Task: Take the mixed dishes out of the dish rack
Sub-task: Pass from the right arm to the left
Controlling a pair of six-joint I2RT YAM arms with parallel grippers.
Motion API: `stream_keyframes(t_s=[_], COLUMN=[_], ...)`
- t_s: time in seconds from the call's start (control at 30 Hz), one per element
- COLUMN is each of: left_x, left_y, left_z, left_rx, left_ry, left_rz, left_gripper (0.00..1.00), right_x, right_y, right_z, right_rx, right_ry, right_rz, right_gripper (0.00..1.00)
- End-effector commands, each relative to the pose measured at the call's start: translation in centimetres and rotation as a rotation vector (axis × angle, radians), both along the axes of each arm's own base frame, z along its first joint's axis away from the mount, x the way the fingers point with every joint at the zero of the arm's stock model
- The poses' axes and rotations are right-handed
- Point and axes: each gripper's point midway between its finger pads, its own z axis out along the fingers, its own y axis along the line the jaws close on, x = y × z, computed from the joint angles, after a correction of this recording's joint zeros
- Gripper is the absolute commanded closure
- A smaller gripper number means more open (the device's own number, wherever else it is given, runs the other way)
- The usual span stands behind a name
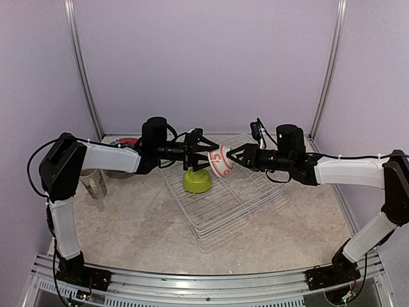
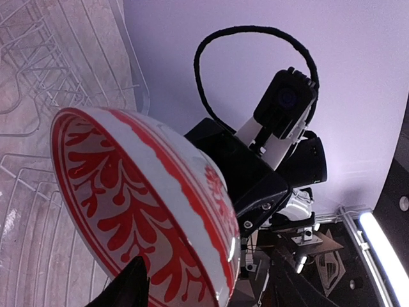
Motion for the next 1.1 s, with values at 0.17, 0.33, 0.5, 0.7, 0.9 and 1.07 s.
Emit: stream_keyframes(t_s=[0.17,0.33,0.5,0.7,0.9,1.07], left_x=[-0.9,-0.9,-1.1,-1.1,-1.1,-1.2], left_y=[-1.3,-1.4,-1.5,-1.5,-1.5,-1.4], left_z=[1.6,1.8,2.1,2.3,2.6,3.1], left_rx=[-0.085,-0.093,-0.095,-0.095,-0.090,-0.085], left_ry=[-0.021,-0.021,-0.023,-0.028,-0.040,-0.061], left_rz=[-0.073,-0.084,-0.093,-0.097,-0.099,-0.103], left_gripper=[0.60,0.70,0.79,0.91,1.00,1.00], right_x=[-0.4,-0.4,-0.4,-0.4,-0.5,-0.5], right_y=[-0.4,-0.3,-0.3,-0.3,-0.3,-0.4], right_z=[3.5,3.6,3.7,3.7,3.7,3.7], right_rx=[0.102,0.109,0.111,0.111,0.110,0.100], right_ry=[-0.079,-0.080,-0.080,-0.080,-0.080,-0.081], right_rz=[0.014,0.017,0.020,0.022,0.025,0.017], right_gripper=[1.00,1.00,1.00,1.00,0.99,0.64])
